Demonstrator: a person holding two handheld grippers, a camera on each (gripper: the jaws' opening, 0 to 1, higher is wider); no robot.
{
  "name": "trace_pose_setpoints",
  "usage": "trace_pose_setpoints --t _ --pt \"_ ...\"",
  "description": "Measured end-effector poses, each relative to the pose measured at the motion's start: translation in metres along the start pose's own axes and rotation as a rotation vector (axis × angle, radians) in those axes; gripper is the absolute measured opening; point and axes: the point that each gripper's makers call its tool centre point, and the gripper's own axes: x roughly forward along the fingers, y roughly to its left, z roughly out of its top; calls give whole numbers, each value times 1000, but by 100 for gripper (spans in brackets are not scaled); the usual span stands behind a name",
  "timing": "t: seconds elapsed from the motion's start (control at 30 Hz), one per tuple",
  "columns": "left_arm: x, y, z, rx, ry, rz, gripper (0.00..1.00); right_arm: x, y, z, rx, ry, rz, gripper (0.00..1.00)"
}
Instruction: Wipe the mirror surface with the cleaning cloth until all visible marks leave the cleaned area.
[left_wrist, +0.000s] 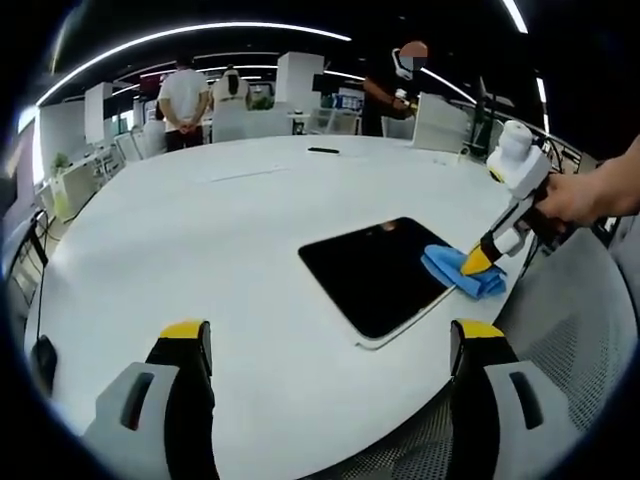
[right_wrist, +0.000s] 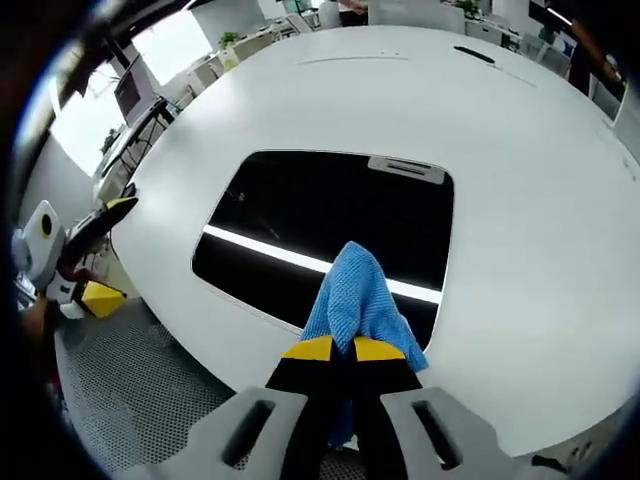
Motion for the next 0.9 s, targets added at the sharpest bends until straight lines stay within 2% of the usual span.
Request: trace_pose_setpoints --t 0.9 --pt "1 -3 -2 -4 14 -11 99 -12 -40 -10 37 2 -32 0"
